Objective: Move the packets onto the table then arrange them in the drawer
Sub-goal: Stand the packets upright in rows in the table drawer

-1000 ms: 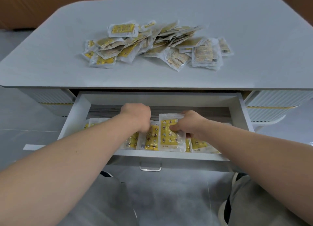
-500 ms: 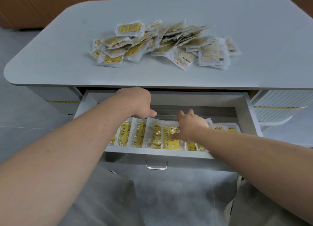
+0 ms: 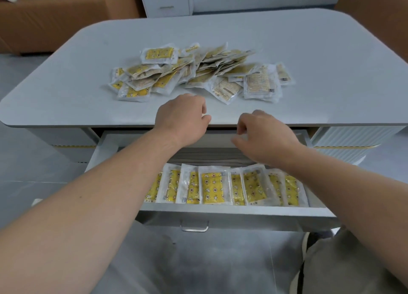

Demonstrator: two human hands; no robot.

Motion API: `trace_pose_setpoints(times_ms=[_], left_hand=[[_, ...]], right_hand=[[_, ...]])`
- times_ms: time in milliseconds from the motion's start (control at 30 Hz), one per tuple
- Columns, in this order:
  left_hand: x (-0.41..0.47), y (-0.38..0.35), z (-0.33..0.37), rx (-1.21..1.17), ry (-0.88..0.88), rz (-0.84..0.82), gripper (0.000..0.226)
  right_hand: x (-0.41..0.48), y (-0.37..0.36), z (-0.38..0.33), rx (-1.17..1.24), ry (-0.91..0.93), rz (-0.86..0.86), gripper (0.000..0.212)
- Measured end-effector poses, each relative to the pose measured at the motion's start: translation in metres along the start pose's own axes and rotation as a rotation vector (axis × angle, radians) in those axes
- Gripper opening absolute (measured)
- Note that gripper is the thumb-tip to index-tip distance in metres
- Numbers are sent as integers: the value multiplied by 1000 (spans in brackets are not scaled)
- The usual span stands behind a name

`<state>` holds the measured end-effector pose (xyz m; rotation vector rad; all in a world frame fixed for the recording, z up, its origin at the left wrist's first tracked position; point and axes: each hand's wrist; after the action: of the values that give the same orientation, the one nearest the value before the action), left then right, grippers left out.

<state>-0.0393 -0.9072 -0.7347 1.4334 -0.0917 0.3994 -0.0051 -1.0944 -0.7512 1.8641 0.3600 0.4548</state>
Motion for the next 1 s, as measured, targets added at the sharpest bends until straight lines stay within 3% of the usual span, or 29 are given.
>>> trace_pose_setpoints(times_ms=[67, 167, 333, 667, 767, 900, 1000], left_hand=[[2, -6, 4, -68, -43, 22, 32], [6, -16, 11, -116, -142, -19, 55], [12, -33, 23, -60, -232, -126, 95], [23, -49, 22, -6, -243, -151, 104], [24, -49, 18, 5, -243, -151, 110], [22, -51, 8, 30, -247, -203, 125], [19, -52, 2, 82, -274, -223, 126]], right_hand=[[9, 12, 16, -31, -7, 119, 23], [26, 14, 35, -98, -25, 200, 48], [46, 2, 55, -160, 10, 80, 78], [67, -4, 70, -232, 82, -74, 90], [60, -1, 61, -276, 114, -35, 95], [32, 2, 41, -391, 218, 10, 85], [16, -4, 33, -419, 261, 39, 52]])
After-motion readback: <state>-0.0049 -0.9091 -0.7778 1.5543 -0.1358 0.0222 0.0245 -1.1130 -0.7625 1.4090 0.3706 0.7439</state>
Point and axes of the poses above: each hand's wrist, its own x-axis towards the middle knuckle, its own y-axis out of the back of the hand, z = x × y, and after that the axes turned 11 degrees about z, right-handed
